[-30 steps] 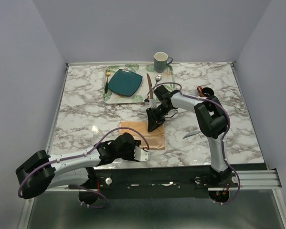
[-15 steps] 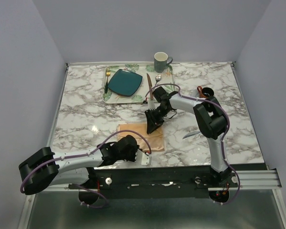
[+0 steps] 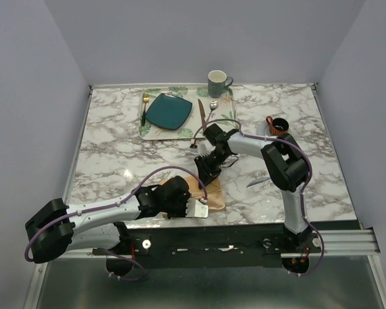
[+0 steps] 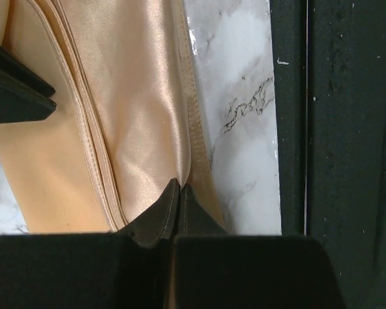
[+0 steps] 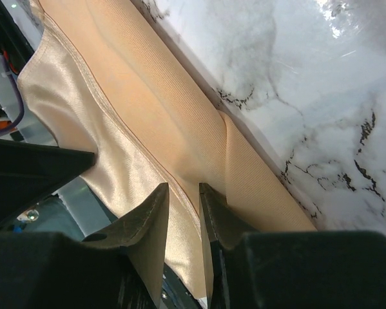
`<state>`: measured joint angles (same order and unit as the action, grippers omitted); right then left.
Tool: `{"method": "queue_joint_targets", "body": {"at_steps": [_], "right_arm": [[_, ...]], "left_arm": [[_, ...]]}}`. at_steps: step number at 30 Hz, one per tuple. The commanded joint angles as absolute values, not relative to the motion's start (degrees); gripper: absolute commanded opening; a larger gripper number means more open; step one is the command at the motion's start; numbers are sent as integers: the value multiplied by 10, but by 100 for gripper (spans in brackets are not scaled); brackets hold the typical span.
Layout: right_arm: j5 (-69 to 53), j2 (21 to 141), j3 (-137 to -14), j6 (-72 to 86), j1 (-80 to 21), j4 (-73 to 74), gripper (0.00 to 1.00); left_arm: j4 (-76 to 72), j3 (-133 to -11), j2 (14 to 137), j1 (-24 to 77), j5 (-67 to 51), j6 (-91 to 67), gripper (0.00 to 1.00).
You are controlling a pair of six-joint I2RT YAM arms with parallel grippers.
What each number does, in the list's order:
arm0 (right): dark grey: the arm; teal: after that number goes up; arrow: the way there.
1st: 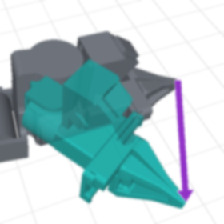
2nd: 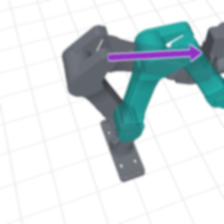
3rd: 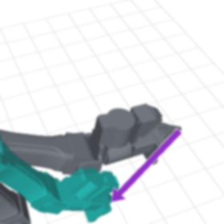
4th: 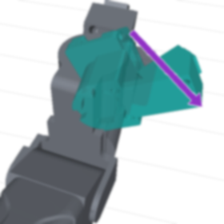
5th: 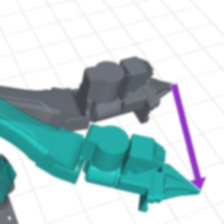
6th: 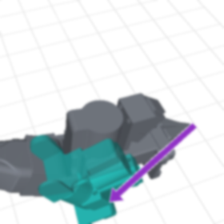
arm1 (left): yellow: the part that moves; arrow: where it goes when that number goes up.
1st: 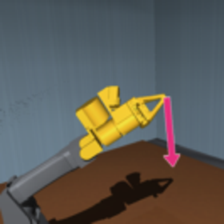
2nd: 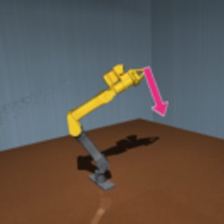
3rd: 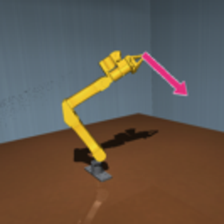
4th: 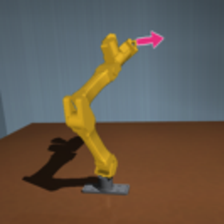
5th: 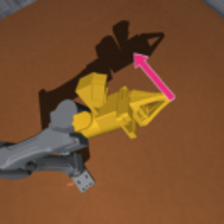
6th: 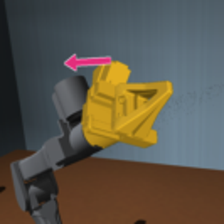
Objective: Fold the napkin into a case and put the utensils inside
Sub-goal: Fold the 2/3-rectangle-folded napkin at the center of the board.
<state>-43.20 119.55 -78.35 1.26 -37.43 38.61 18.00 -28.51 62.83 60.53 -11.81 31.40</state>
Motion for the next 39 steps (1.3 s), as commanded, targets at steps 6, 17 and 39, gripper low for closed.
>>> {"method": "queue_joint_targets", "body": {"at_steps": [6,17,39], "right_arm": [[-371,1219,-767,-23,-378,384,34],[-366,1222,-771,-22,-378,388,34],[-370,1217,-766,-37,-379,389,34]], "left_arm": [[205,-288,638,626,-91,326,38],[194,-279,710,658,-43,333,37],[303,-399,706,487,-293,315,0]]}}
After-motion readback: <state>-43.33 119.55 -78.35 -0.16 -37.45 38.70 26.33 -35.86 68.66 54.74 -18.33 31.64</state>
